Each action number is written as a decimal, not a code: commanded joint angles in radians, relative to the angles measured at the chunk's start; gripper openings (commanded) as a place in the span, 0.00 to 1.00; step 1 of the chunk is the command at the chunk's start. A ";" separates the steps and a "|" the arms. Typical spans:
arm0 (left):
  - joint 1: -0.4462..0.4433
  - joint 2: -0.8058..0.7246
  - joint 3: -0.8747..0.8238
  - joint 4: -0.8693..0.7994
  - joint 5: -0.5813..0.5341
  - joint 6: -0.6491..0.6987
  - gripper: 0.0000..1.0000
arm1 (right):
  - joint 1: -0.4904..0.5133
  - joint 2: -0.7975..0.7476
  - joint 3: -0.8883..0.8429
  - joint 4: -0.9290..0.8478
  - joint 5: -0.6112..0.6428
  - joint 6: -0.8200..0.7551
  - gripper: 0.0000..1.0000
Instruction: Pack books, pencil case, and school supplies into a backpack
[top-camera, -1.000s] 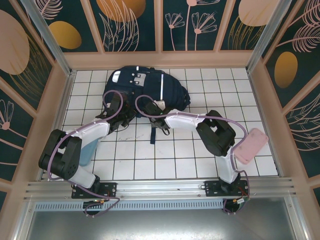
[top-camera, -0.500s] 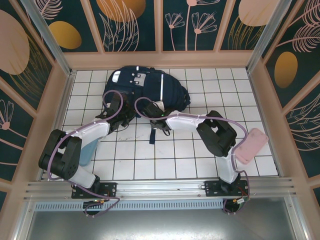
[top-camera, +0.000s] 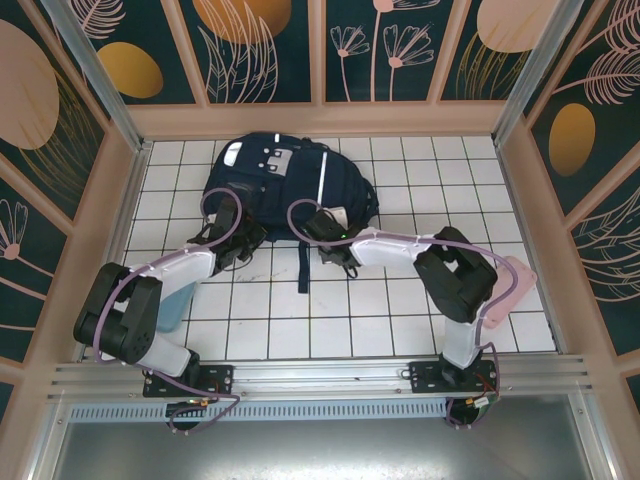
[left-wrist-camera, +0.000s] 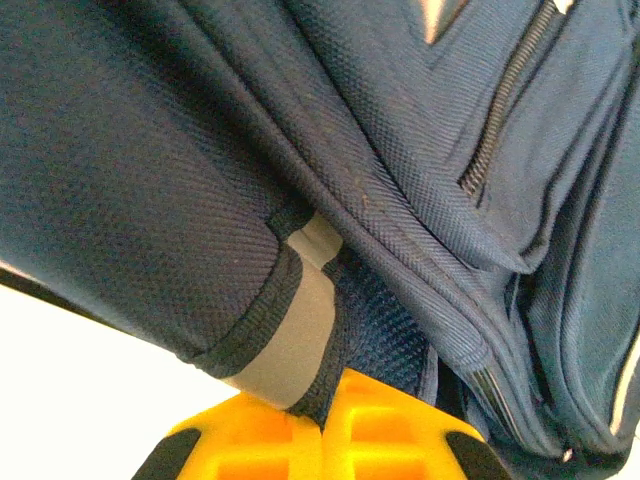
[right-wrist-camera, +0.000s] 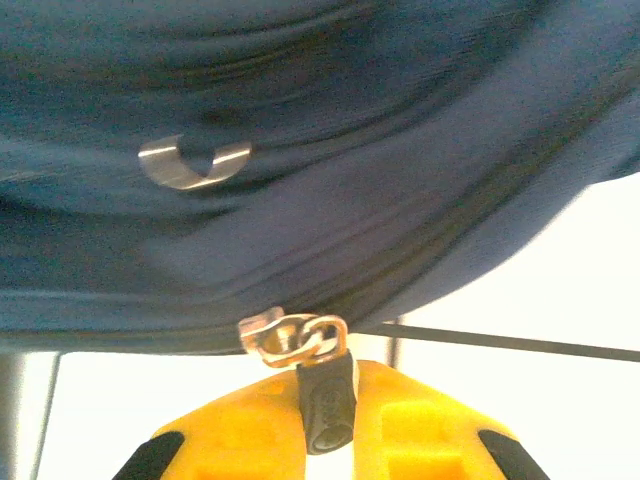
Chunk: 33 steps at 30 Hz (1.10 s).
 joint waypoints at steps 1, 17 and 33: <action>0.051 -0.037 -0.020 0.023 -0.087 0.021 0.00 | -0.082 -0.076 -0.052 -0.038 0.056 -0.029 0.00; 0.146 -0.064 -0.010 -0.023 -0.049 0.106 0.00 | -0.208 -0.215 -0.109 0.106 -0.403 -0.220 0.00; 0.164 -0.044 0.018 0.012 0.001 0.163 0.00 | -0.202 -0.269 -0.111 0.067 -0.453 -0.247 0.00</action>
